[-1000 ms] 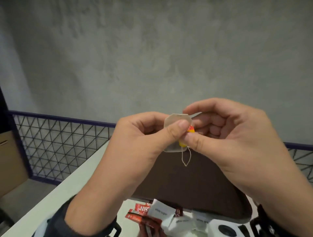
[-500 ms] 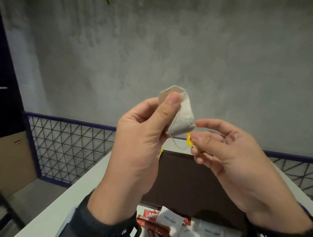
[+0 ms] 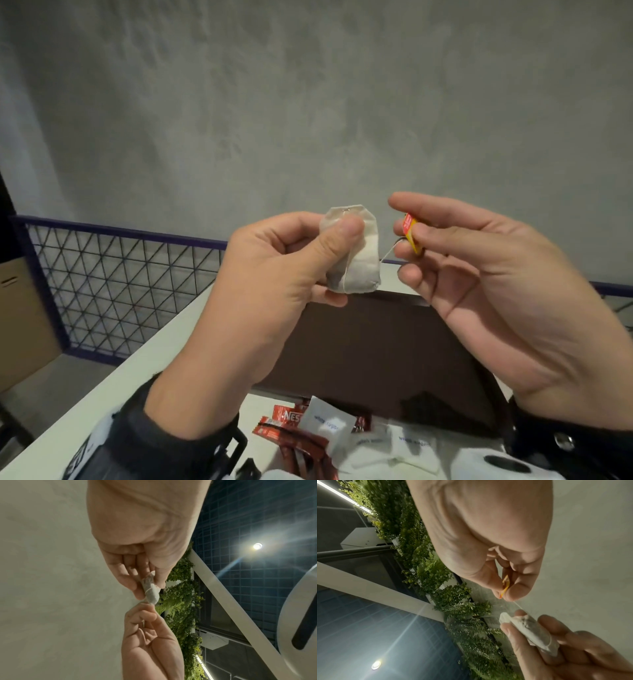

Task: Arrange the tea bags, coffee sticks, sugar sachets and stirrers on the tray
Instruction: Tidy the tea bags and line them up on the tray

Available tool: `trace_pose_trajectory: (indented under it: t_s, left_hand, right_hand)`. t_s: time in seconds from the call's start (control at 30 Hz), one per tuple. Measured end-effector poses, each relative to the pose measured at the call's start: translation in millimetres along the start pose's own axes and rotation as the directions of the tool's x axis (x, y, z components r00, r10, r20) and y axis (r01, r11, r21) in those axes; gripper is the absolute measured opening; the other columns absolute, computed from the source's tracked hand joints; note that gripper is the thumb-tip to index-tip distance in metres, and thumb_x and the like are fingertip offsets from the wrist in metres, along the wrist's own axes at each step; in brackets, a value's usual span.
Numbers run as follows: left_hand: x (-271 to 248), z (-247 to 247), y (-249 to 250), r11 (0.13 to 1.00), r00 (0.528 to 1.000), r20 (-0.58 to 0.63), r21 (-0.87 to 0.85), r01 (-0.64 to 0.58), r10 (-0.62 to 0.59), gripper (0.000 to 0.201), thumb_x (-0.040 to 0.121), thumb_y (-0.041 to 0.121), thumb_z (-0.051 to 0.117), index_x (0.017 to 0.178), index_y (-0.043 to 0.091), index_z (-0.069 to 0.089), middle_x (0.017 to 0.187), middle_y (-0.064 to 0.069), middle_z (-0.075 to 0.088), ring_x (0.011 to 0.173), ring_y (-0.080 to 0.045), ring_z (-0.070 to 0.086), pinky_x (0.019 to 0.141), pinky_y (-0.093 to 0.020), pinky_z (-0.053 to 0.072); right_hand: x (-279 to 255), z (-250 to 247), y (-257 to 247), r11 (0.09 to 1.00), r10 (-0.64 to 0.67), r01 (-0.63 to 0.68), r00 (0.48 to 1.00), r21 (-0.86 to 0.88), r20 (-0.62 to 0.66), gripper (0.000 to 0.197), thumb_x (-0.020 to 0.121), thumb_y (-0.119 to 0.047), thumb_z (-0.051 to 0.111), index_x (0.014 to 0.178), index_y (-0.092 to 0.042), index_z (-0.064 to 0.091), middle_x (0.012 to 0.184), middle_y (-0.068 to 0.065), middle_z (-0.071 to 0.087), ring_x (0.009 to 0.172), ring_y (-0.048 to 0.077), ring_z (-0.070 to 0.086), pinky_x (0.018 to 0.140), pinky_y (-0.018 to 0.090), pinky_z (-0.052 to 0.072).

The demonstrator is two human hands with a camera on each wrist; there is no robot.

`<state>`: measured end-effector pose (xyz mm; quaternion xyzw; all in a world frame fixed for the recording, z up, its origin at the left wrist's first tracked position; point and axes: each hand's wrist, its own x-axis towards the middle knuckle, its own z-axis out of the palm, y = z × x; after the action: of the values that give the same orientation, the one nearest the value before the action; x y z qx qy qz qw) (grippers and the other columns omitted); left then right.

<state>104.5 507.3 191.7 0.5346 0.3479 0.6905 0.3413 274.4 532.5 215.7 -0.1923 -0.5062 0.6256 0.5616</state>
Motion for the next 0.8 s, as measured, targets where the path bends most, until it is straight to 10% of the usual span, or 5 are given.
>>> trace_pose_trajectory:
  t_s: [0.3, 0.8]
  left_hand:
    - [0.0, 2.1, 3.5, 0.985, 0.998, -0.023, -0.163, 0.055, -0.06, 0.015, 0.07, 0.033, 0.074, 0.072, 0.019, 0.08, 0.08, -0.011, 0.078, 0.062, -0.019, 0.073, 0.051, -0.025, 0.056]
    - [1.4, -9.7, -5.9, 0.982, 0.981, 0.182, 0.187, 0.032, -0.067, 0.028, 0.09, 0.035, 0.068, 0.081, 0.01, 0.077, 0.057, -0.003, 0.063, 0.051, -0.014, 0.057, 0.05, -0.029, 0.044]
  right_hand:
    - [1.1, -2.9, 4.8, 0.989, 0.044, -0.048, 0.999, -0.143, -0.025, 0.034, 0.081, 0.009, 0.064, 0.112, -0.004, 0.071, 0.077, 0.014, 0.061, 0.062, 0.015, 0.05, 0.052, 0.025, 0.041]
    - [1.3, -1.2, 12.7, 0.999, 0.019, -0.015, 0.996, -0.047, 0.087, 0.028, 0.073, -0.006, 0.07, 0.098, -0.007, 0.081, 0.082, 0.008, 0.07, 0.067, 0.011, 0.059, 0.059, 0.017, 0.051]
